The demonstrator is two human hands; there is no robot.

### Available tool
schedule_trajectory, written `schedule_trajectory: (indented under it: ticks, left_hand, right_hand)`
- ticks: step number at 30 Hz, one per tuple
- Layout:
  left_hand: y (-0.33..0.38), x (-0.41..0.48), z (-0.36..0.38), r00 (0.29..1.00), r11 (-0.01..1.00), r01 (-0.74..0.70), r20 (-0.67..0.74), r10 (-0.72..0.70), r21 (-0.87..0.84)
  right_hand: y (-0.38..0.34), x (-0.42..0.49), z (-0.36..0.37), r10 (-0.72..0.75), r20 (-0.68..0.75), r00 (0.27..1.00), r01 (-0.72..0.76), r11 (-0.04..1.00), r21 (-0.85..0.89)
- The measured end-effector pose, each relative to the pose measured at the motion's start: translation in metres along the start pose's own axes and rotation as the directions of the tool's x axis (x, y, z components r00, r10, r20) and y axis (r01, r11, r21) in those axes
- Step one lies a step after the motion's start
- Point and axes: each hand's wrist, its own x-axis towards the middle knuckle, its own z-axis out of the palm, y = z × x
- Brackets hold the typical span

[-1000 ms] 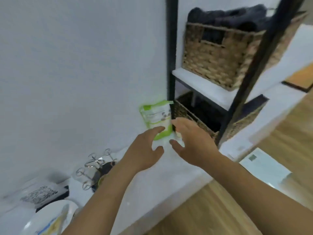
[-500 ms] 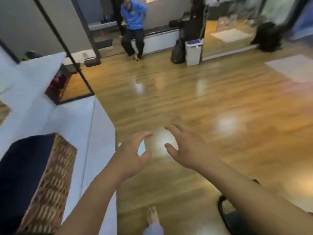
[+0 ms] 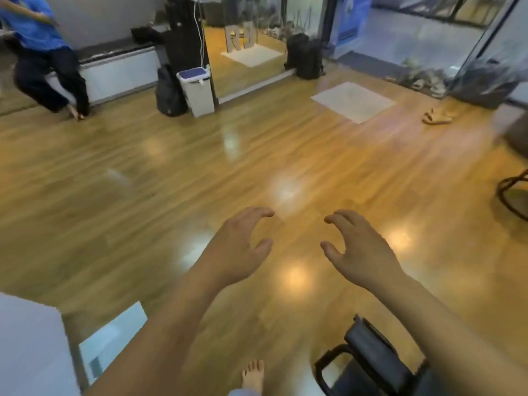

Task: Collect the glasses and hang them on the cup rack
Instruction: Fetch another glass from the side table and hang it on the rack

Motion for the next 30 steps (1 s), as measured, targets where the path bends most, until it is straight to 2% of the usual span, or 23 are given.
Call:
schedule_trajectory:
  ticks: [5, 10, 17, 21, 25, 30]
  left_hand:
    - [0.01, 0.129, 0.019, 0.99, 0.996, -0.087, 0.116, 0.083, 0.028]
    - [0.045, 0.254, 0.075, 0.948, 0.968, -0.243, 0.224, 0.226, 0.055]
    - [0.108, 0.438, 0.15, 0.917, 0.942, -0.3, 0.316, 0.242, 0.15]
    - [0.168, 0.532, 0.194, 0.895, 0.913, -0.384, 0.296, 0.333, 0.135]
    - [0.225, 0.607, 0.254, 0.855, 0.898, -0.435, 0.343, 0.389, 0.066]
    - [0.296, 0.714, 0.348, 0.769, 0.842, -0.539, 0.392, 0.505, -0.027]
  right_hand:
    - [0.05, 0.066, -0.027, 0.153, -0.088, 0.984, -0.153, 0.988, 0.007]
    - [0.145, 0.125, -0.053, 0.324, -0.129, 0.937, -0.326, 0.945, 0.004]
    - [0.287, 0.239, -0.102, 0.41, -0.14, 0.901, -0.409, 0.912, 0.036]
    - [0.363, 0.287, -0.149, 0.425, -0.184, 0.886, -0.429, 0.903, 0.023]
    - [0.443, 0.311, -0.189, 0.501, -0.265, 0.824, -0.508, 0.86, 0.045]
    - [0.554, 0.335, -0.222, 0.645, -0.311, 0.698, -0.656, 0.75, 0.082]
